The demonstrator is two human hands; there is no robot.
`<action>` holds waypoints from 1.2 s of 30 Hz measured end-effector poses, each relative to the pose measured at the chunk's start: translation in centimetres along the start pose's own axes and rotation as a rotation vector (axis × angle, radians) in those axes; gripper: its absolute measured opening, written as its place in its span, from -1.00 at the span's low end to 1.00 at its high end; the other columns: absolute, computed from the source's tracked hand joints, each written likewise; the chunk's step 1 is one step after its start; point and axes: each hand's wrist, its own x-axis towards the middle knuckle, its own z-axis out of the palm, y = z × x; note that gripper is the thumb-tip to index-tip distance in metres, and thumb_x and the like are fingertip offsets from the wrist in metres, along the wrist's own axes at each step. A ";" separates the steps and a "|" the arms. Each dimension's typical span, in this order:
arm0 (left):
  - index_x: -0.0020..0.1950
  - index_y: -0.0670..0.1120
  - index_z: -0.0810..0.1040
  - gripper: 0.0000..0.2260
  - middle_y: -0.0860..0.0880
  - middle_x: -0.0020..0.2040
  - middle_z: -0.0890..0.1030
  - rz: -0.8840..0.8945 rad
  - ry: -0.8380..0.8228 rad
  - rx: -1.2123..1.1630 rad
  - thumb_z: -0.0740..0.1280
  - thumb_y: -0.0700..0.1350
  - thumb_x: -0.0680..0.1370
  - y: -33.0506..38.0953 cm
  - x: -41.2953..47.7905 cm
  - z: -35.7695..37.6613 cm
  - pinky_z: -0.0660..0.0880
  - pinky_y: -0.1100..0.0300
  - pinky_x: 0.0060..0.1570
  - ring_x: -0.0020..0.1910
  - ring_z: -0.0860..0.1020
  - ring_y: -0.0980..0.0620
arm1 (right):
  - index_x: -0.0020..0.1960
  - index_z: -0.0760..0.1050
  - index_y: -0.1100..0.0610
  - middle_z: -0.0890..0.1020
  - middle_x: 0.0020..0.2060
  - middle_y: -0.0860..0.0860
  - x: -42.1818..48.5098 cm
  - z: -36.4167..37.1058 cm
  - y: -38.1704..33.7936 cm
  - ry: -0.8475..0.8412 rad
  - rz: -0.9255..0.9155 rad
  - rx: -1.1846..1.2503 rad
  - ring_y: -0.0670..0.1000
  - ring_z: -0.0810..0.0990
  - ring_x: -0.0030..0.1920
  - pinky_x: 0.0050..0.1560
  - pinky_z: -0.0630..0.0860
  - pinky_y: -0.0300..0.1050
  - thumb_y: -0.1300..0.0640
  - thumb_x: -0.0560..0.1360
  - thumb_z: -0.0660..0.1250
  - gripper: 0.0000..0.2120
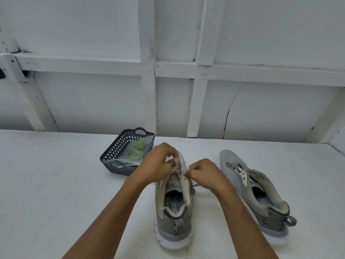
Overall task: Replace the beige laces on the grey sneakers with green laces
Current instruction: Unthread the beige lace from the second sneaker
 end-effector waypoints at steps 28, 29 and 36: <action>-0.23 -0.20 0.62 -0.69 -0.07 -0.29 0.57 -0.328 -0.252 0.275 0.36 0.05 0.50 -1.3 -0.1 -2.0 0.37 0.18 -0.29 -0.31 0.48 0.02 | -0.15 0.50 -0.02 0.62 -0.06 -0.07 1.3 -0.5 -0.8 0.060 -0.036 -0.148 -0.03 0.58 -0.07 -0.04 0.52 -0.07 0.10 0.37 0.44 -0.87; -0.18 -0.25 0.63 -0.67 -0.10 -0.27 0.58 -0.349 -0.259 0.255 0.35 0.04 0.51 -1.6 -0.2 -2.1 0.37 0.17 -0.29 -0.31 0.48 0.01 | -0.13 0.51 -0.03 0.60 -0.03 -0.07 1.4 -0.6 -0.5 0.047 -0.038 -0.153 -0.02 0.57 -0.05 -0.01 0.51 -0.07 0.12 0.38 0.43 -0.86; -0.28 -0.20 0.63 -0.75 -0.16 -0.26 0.64 -0.369 -0.249 0.121 0.35 -0.08 0.51 -2.1 -0.2 -2.0 0.39 0.23 -0.34 -0.37 0.49 0.05 | 0.11 0.63 -0.18 0.56 0.24 -0.07 2.9 1.5 -1.3 -0.075 -0.232 -0.395 0.03 0.51 0.18 0.16 0.53 -0.02 0.21 0.42 0.32 -0.62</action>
